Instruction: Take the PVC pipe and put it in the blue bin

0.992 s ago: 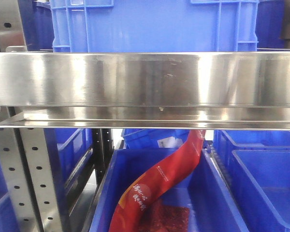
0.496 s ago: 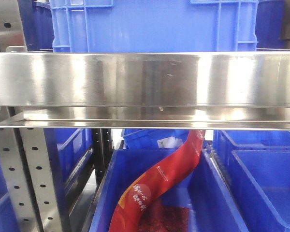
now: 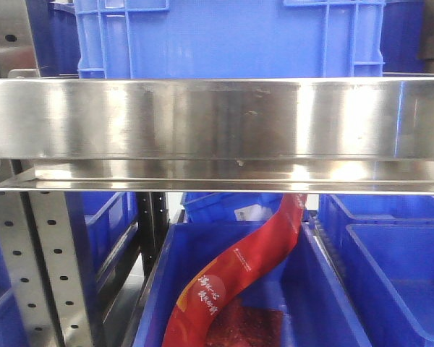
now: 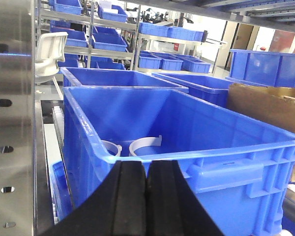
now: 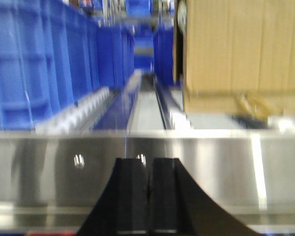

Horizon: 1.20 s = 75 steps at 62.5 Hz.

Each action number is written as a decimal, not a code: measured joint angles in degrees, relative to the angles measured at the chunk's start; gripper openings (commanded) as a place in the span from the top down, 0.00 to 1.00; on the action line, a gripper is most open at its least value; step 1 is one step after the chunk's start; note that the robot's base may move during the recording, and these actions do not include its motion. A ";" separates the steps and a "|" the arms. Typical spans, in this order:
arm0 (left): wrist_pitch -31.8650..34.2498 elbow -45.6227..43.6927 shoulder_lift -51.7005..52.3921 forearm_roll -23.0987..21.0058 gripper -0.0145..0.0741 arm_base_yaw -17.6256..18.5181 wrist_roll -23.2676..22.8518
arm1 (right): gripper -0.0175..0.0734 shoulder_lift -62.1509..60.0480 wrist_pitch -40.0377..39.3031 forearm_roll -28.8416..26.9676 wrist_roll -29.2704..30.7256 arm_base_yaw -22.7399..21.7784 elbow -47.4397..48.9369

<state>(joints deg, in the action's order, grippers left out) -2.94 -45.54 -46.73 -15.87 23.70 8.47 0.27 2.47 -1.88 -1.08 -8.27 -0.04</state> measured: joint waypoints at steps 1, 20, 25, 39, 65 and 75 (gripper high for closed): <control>0.00 0.00 0.00 0.00 0.96 0.00 0.00 | 0.99 -0.10 -0.45 0.18 0.00 0.00 0.00; 0.12 0.03 0.00 0.00 0.96 0.00 0.00 | 0.99 -0.09 -0.47 1.27 0.00 0.00 0.00; 0.12 0.03 0.00 0.00 0.96 0.00 0.00 | 0.99 -0.09 -0.37 1.27 0.00 0.00 0.00; 0.22 0.03 0.00 0.00 0.96 0.00 0.00 | 0.99 -0.09 -0.37 1.38 0.00 0.00 0.00; 0.22 0.03 0.00 0.00 0.96 0.00 0.00 | 0.99 -0.09 -0.37 1.38 0.00 0.00 0.00; 0.58 0.90 0.38 0.70 0.96 -0.45 0.00 | 0.99 -0.09 -0.37 1.38 0.00 0.00 0.00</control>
<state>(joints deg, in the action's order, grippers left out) -2.35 -44.64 -46.35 -15.17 23.25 8.47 0.18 2.10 -0.50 -1.08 -8.27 -0.04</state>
